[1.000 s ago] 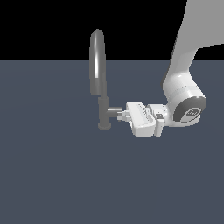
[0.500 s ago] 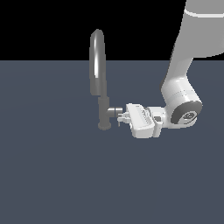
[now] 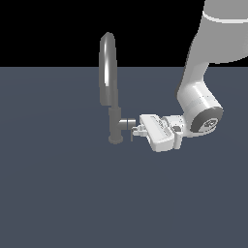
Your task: Turn on the faucet by rotating a designated handle.
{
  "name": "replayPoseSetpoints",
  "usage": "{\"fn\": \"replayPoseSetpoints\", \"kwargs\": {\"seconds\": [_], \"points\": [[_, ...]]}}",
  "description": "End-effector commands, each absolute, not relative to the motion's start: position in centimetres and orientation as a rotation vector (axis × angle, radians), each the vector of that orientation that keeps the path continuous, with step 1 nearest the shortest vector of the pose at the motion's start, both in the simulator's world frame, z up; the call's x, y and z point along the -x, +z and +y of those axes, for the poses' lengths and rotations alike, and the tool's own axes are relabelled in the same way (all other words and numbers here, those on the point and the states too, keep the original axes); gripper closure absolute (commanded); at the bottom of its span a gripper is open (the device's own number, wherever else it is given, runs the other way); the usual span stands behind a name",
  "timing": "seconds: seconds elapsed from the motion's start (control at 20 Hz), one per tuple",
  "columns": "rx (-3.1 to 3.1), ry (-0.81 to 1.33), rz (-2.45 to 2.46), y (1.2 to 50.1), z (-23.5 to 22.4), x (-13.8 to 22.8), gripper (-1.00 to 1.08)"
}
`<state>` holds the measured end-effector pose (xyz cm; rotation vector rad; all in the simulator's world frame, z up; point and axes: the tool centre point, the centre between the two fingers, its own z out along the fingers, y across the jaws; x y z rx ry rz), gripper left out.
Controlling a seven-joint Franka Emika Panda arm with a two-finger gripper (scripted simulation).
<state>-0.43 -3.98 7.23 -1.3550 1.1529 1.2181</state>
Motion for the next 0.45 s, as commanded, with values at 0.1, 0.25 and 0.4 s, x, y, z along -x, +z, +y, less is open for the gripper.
{"fn": "replayPoseSetpoints", "kwargs": {"seconds": [0.1, 0.25, 0.4], "points": [[1.220, 1.209, 1.191, 3.9, -2.9, -0.8, 1.08], [1.216, 1.213, 1.201, 2.9, -2.9, -1.1, 1.08], [1.213, 1.215, 1.207, 2.3, -2.9, -1.4, 1.08]]}}
